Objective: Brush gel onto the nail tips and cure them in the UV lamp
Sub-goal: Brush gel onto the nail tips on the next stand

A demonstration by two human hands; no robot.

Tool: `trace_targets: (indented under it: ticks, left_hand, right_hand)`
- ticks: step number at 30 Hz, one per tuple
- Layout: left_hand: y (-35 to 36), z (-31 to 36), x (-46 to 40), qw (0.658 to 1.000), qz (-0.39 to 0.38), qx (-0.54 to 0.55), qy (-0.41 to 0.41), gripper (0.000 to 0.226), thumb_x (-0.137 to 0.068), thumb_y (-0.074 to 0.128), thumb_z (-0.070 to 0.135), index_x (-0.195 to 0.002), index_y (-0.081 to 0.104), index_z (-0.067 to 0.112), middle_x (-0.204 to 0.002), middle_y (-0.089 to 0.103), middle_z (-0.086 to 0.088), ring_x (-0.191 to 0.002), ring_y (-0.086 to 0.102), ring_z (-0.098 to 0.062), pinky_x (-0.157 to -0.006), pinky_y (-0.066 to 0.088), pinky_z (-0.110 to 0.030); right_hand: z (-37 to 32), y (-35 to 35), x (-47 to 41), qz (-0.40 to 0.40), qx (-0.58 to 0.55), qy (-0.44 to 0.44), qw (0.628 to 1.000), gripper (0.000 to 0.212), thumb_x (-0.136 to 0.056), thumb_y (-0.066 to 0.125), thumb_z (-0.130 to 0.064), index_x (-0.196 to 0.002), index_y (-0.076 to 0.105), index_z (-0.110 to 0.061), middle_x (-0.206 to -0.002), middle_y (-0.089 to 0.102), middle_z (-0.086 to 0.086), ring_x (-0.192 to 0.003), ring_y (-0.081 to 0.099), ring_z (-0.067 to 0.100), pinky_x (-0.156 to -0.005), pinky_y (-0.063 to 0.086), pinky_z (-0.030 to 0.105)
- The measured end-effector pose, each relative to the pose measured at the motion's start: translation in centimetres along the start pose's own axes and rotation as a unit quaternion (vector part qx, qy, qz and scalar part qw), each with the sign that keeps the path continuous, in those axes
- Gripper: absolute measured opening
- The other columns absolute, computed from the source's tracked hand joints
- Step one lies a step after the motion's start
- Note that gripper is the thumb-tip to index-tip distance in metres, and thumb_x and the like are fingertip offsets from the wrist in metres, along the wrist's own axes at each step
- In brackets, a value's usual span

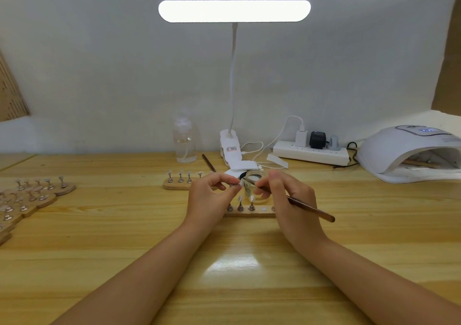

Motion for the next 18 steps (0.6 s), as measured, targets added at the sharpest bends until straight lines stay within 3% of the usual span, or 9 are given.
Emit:
trace_targets:
  ticks: [6,10,13,18]
  left_hand:
    - [0.00,-0.04,-0.02,1.000,-0.003,-0.007,0.007,0.026,-0.072,0.075,0.011,-0.063,0.064,0.033,-0.068,0.061,0.017,-0.066,0.050,0.000,-0.061,0.040,-0.004]
    - [0.05,0.00,-0.09,1.000,-0.002,-0.008,0.014,0.028,-0.072,0.075,0.011,-0.062,0.063,0.035,-0.065,0.060,0.020,-0.064,0.051,0.005,-0.062,0.040,-0.003]
    - [0.09,-0.04,-0.08,1.000,-0.001,-0.002,0.012,0.028,-0.071,0.075,0.009,-0.062,0.063,0.033,-0.064,0.060,0.019,-0.062,0.051,0.008,-0.060,0.040,-0.003]
    - [-0.01,-0.01,-0.05,1.000,-0.001,-0.001,0.012,0.026,-0.072,0.075,0.008,-0.063,0.064,0.031,-0.067,0.061,0.017,-0.062,0.050,0.008,-0.060,0.041,-0.003]
  right_hand:
    - [0.37,0.01,0.06,0.003,-0.036,0.029,0.999,0.038,-0.088,0.040,-0.043,-0.063,0.063,-0.026,-0.054,0.065,-0.007,-0.052,0.060,0.001,-0.053,0.043,0.008]
    - [0.11,0.10,0.03,-0.007,-0.005,0.013,1.000,0.034,-0.093,0.042,-0.039,-0.068,0.063,-0.029,-0.062,0.066,-0.010,-0.063,0.062,0.001,-0.059,0.046,0.010]
    - [0.35,0.08,0.18,-0.001,-0.043,0.044,0.998,0.037,-0.084,0.039,-0.045,-0.063,0.063,-0.026,-0.055,0.066,-0.007,-0.053,0.061,0.000,-0.053,0.043,0.008]
    - [-0.02,0.09,0.06,-0.006,0.001,0.011,1.000,0.032,-0.092,0.042,-0.032,-0.068,0.063,-0.028,-0.062,0.065,-0.011,-0.064,0.062,-0.001,-0.059,0.044,0.007]
Point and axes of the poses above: each hand's wrist, its own x-axis away from the middle knuckle, its own y-axis out of the palm, z = x × y, the point moved 7 cm from there along -x, towards the middle knuckle
